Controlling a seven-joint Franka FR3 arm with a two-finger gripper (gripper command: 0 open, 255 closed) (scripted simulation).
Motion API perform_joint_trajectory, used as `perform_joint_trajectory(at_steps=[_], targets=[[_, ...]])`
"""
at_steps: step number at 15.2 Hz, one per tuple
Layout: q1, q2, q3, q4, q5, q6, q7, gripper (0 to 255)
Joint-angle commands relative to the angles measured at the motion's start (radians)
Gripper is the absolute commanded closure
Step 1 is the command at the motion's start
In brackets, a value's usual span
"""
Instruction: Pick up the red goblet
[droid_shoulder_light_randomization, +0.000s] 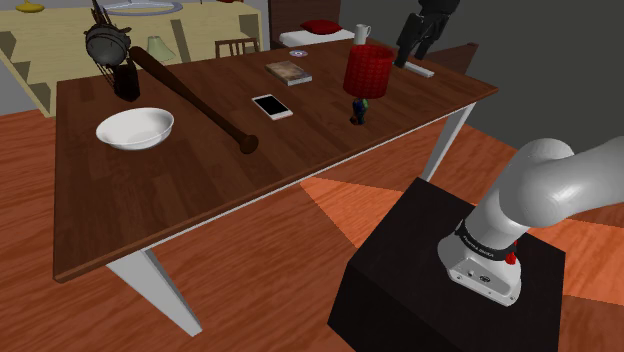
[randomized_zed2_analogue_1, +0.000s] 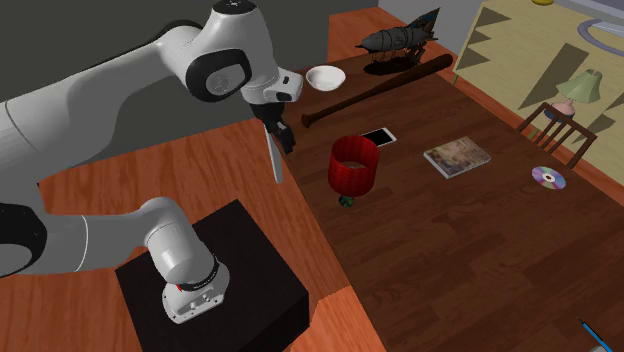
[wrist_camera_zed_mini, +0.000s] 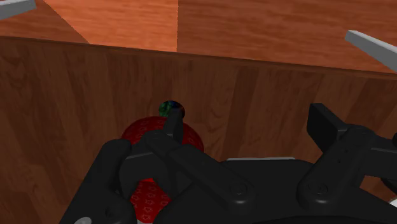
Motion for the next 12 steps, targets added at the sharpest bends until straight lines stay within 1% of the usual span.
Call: perform_joint_trajectory(at_steps=[1, 7, 12], targets=[[0.0, 0.0, 0.0, 0.0, 0.0, 0.0, 0.0, 0], [0.001, 0.276, -0.06, 0.188, -0.011, 0.019, -0.09, 0], [0.001, 0.509, -0.101, 0.383, -0.001, -0.002, -0.165, 0]])
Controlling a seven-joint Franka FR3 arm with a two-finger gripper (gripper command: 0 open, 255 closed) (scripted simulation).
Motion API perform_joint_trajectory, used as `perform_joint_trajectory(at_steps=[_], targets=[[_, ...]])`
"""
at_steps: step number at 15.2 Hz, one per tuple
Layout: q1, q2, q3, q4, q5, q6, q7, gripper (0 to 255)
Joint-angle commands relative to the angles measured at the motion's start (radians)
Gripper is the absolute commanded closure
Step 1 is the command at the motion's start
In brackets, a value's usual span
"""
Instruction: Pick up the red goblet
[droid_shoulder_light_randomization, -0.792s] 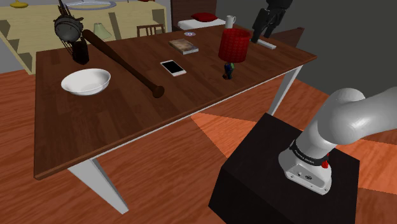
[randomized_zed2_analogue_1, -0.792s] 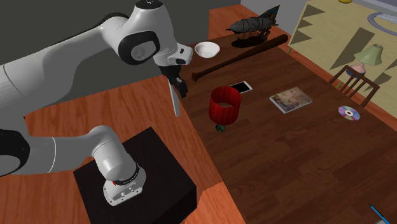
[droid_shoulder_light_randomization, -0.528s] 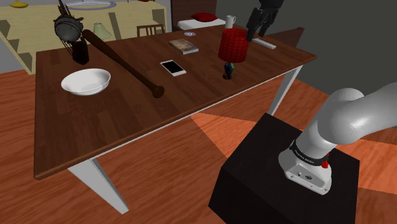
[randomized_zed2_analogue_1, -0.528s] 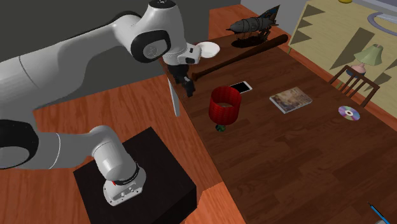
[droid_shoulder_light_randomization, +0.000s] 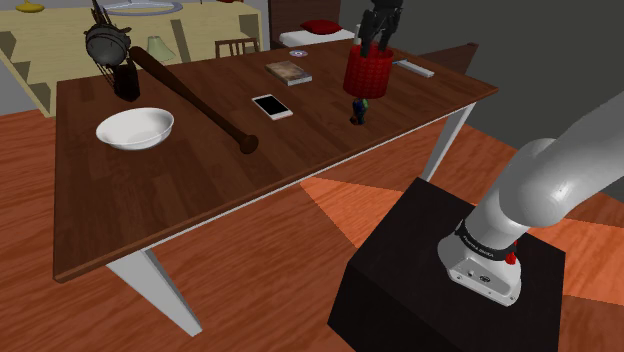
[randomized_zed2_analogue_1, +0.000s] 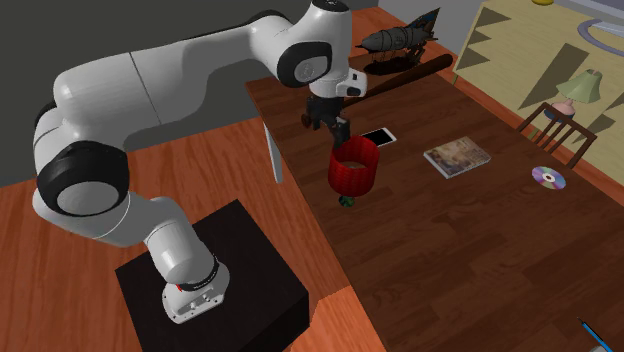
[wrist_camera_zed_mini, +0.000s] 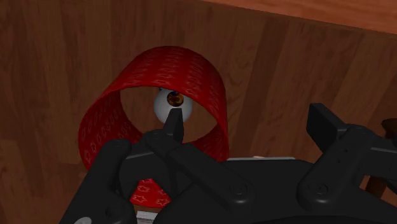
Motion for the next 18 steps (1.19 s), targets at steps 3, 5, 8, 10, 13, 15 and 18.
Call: perform_joint_trajectory(at_steps=[3, 5, 8, 10, 13, 15, 18], targets=[[-0.001, 0.141, -0.018, 0.132, 0.012, -0.029, -0.043, 0], [-0.002, 0.136, -0.018, 0.1, 0.011, -0.001, -0.043, 0], [-0.002, 0.133, -0.018, 0.056, 0.011, 0.039, -0.044, 0], [-0.002, 0.131, -0.018, 0.019, 0.011, 0.074, -0.044, 0], [-0.002, 0.131, -0.018, 0.019, 0.011, 0.074, -0.043, 255], [-0.002, 0.13, -0.018, 0.019, 0.011, 0.073, -0.043, 255], [-0.002, 0.13, -0.018, 0.019, 0.011, 0.074, -0.043, 255]])
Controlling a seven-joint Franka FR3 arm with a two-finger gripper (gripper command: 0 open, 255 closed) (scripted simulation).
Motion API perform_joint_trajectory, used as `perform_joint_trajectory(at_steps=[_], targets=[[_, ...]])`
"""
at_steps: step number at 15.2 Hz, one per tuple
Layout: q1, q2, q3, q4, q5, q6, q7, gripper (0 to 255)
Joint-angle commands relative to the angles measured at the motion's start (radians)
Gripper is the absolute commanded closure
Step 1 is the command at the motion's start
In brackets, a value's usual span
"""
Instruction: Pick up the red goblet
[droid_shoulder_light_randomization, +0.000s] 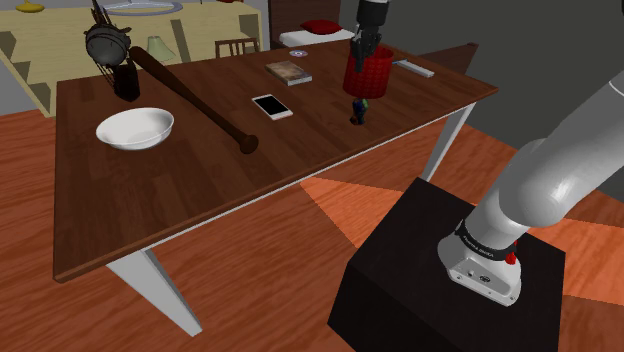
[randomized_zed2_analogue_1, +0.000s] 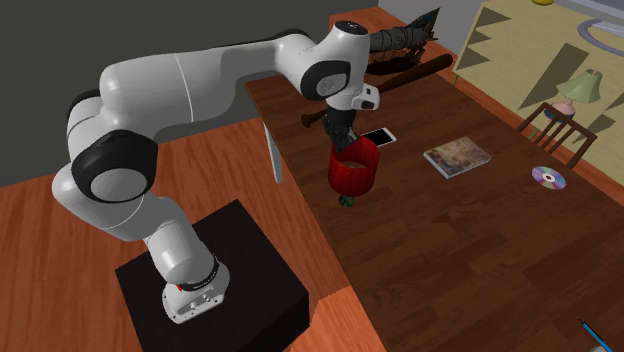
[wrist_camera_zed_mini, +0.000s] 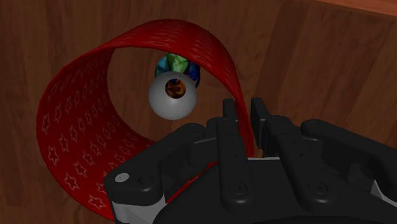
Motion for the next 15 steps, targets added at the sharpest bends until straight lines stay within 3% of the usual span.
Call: perform_joint_trajectory(at_steps=[1, 4, 15], targets=[[0.0, 0.0, 0.0, 0.0, 0.0, 0.0, 0.0, 255], [-0.001, 0.0, -0.001, -0.001, 0.0, 0.001, -0.001, 255], [0.0, 0.019, -0.001, 0.168, 0.002, -0.15, 0.0, 255]])
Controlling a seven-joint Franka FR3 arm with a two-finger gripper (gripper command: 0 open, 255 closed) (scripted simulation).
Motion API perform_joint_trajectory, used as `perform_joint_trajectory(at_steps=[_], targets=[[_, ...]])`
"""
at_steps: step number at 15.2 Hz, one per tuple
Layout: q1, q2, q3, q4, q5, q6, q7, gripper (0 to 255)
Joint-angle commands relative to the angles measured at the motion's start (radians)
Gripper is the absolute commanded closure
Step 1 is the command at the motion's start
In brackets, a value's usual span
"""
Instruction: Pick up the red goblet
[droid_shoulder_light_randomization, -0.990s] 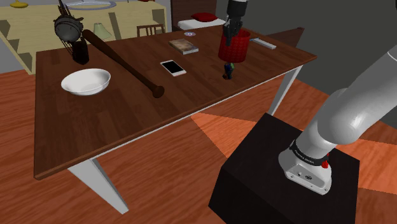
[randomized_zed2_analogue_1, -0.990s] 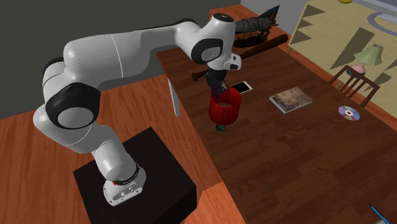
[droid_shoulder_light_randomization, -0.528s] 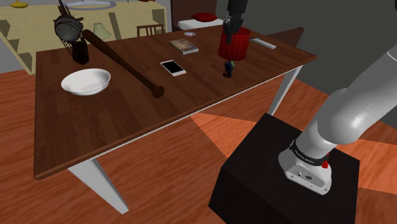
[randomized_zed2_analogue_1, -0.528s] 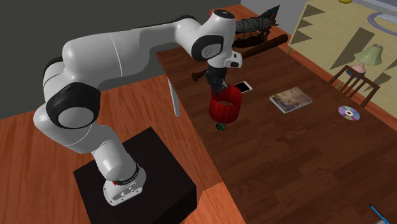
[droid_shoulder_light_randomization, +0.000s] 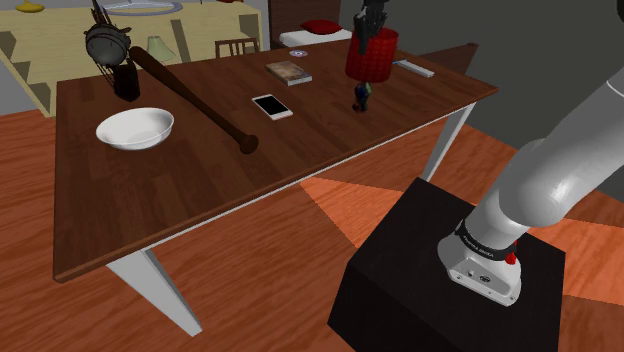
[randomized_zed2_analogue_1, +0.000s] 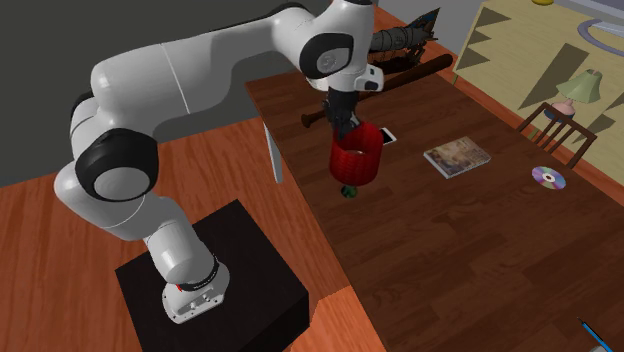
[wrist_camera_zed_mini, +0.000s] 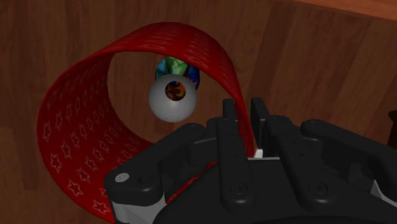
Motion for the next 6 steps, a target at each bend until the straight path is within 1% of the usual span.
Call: perform_joint_trajectory(at_steps=[1, 4, 6], targets=[[0.0, 0.009, 0.0, 0.038, 0.001, -0.029, 0.0, 255], [0.0, 0.02, -0.001, 0.092, 0.002, -0.071, 0.0, 255], [0.0, 0.02, -0.001, 0.094, 0.002, -0.073, 0.0, 255]])
